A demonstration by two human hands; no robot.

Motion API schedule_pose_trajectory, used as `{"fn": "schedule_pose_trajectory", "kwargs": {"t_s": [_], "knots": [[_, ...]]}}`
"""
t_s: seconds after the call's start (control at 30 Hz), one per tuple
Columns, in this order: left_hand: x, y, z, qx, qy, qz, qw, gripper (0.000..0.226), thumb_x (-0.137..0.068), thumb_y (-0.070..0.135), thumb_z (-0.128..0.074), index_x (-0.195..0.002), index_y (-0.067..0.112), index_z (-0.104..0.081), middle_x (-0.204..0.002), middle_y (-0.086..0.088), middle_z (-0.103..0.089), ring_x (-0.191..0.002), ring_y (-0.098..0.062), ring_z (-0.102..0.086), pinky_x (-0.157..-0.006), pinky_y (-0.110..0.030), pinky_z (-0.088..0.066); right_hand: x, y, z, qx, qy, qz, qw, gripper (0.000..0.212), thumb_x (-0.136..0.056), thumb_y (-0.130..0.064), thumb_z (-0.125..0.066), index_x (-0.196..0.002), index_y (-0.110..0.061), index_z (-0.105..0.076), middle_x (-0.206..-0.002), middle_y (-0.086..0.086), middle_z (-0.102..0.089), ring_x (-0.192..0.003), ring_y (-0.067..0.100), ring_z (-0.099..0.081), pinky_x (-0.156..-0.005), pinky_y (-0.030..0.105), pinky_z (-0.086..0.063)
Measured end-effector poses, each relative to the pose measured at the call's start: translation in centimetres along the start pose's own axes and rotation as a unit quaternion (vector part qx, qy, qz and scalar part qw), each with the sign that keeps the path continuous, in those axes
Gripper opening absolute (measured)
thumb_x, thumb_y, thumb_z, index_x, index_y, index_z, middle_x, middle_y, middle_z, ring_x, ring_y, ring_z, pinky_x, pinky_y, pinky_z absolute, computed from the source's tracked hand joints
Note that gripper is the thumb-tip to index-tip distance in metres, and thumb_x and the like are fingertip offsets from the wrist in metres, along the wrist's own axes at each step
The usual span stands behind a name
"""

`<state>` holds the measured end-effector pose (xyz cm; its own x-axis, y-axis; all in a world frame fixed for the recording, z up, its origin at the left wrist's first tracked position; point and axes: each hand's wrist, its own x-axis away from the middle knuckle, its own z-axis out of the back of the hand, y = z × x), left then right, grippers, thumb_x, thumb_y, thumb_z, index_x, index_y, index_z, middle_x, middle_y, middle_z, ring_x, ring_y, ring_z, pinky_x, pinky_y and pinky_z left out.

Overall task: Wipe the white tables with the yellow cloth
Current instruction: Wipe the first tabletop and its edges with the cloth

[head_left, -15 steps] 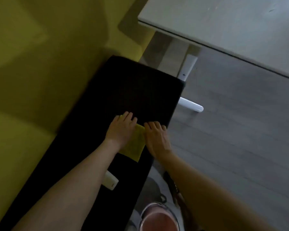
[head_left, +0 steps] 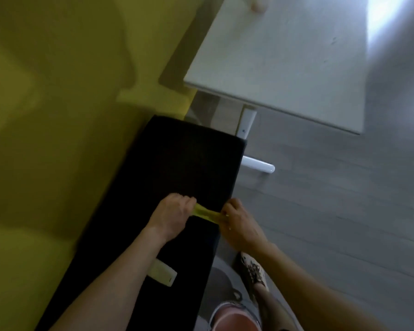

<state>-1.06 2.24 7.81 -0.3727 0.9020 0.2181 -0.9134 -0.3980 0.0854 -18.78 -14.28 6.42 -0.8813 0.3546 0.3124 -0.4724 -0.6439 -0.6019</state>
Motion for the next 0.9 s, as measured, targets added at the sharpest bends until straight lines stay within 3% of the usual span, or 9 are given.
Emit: {"fn": "schedule_pose_trajectory", "kwargs": {"t_s": [0.1,0.23,0.33,0.4,0.43,0.57,0.7,0.8,0.9], "knots": [[1.2,3.7,8.2,0.097,0.018,-0.033,0.995,0.020,-0.108,0.022,-0.053,-0.126,0.024,-0.060,-0.104,0.003,-0.067,-0.089,-0.024,-0.070,-0.076,-0.038,-0.056,6.3,-1.7,7.9,-0.072,0.080,-0.044,0.993,0.015,-0.100,-0.029,-0.067,-0.109,-0.025,-0.056,-0.097,-0.004,-0.065,-0.075,0.017,-0.063,-0.069,0.044,-0.056],[-0.4,8.8,19.8,0.208,0.071,-0.061,0.974,0.021,-0.103,0.036,-0.047,-0.120,0.030,-0.060,-0.109,0.005,-0.067,-0.095,-0.026,-0.071,-0.078,-0.047,-0.058,12.9,-3.4,18.5,-0.149,0.162,-0.068,0.973,0.033,-0.088,-0.044,-0.080,-0.115,-0.035,-0.064,-0.099,-0.018,-0.071,-0.087,0.003,-0.069,-0.072,0.027,-0.053],[-2.4,10.9,25.5,0.186,0.117,-0.118,0.968,0.022,-0.106,0.049,-0.054,-0.119,0.034,-0.062,-0.109,0.009,-0.067,-0.096,-0.019,-0.070,-0.075,-0.041,-0.059,14.5,-3.9,23.8,-0.190,0.210,-0.079,0.956,0.018,-0.087,-0.053,-0.072,-0.092,-0.036,-0.067,-0.091,-0.013,-0.068,-0.081,0.002,-0.067,-0.070,0.030,-0.051],[-4.3,11.3,27.7,0.137,0.104,-0.128,0.977,0.023,-0.104,0.054,-0.056,-0.115,0.035,-0.060,-0.106,0.009,-0.066,-0.095,-0.018,-0.069,-0.072,-0.041,-0.058,14.3,-4.1,26.9,-0.204,0.241,-0.077,0.946,0.013,-0.094,-0.052,-0.065,-0.100,-0.040,-0.066,-0.093,-0.016,-0.073,-0.084,0.001,-0.070,-0.068,0.024,-0.054],[-5.3,11.3,28.6,0.103,0.084,-0.119,0.984,0.024,-0.103,0.054,-0.056,-0.114,0.034,-0.060,-0.106,0.008,-0.065,-0.096,-0.020,-0.069,-0.073,-0.041,-0.057,14.1,-4.0,28.3,-0.195,0.240,-0.075,0.948,0.011,-0.100,-0.045,-0.063,-0.108,-0.038,-0.064,-0.094,-0.015,-0.074,-0.085,0.002,-0.071,-0.067,0.023,-0.054],[-9.6,11.8,29.6,-0.028,0.001,-0.071,0.997,0.029,-0.102,0.046,-0.060,-0.126,0.029,-0.060,-0.123,0.003,-0.060,-0.113,-0.025,-0.066,-0.086,-0.042,-0.059,11.7,-0.6,32.5,-0.056,0.230,-0.043,0.971,0.013,-0.106,-0.025,-0.064,-0.110,-0.022,-0.051,-0.083,0.003,-0.069,-0.068,0.028,-0.066,-0.056,0.045,-0.048],[-14.5,12.3,31.0,-0.032,-0.009,-0.041,0.999,0.039,-0.102,0.043,-0.064,-0.136,0.027,-0.058,-0.129,0.001,-0.060,-0.120,-0.024,-0.063,-0.097,-0.040,-0.056,7.2,2.9,38.2,0.019,0.195,-0.065,0.978,0.035,-0.107,-0.036,-0.063,-0.139,-0.024,-0.060,-0.104,0.009,-0.079,-0.088,0.034,-0.075,-0.070,0.042,-0.057],[-17.4,13.0,32.6,-0.041,-0.019,-0.015,0.999,0.038,-0.100,0.044,-0.064,-0.133,0.025,-0.059,-0.127,-0.001,-0.063,-0.119,-0.028,-0.065,-0.096,-0.042,-0.057,3.3,4.9,45.1,0.081,0.180,-0.093,0.976,0.035,-0.101,-0.029,-0.066,-0.135,-0.019,-0.065,-0.106,0.016,-0.077,-0.097,0.040,-0.074,-0.075,0.042,-0.056],[-19.8,13.9,34.0,-0.037,-0.023,-0.001,0.999,0.035,-0.098,0.043,-0.063,-0.129,0.026,-0.061,-0.122,-0.001,-0.064,-0.115,-0.030,-0.065,-0.093,-0.043,-0.058,0.3,5.2,50.6,0.107,0.245,-0.086,0.960,0.034,-0.104,-0.015,-0.055,-0.137,-0.016,-0.065,-0.109,0.022,-0.076,-0.097,0.044,-0.072,-0.075,0.045,-0.056]]}}
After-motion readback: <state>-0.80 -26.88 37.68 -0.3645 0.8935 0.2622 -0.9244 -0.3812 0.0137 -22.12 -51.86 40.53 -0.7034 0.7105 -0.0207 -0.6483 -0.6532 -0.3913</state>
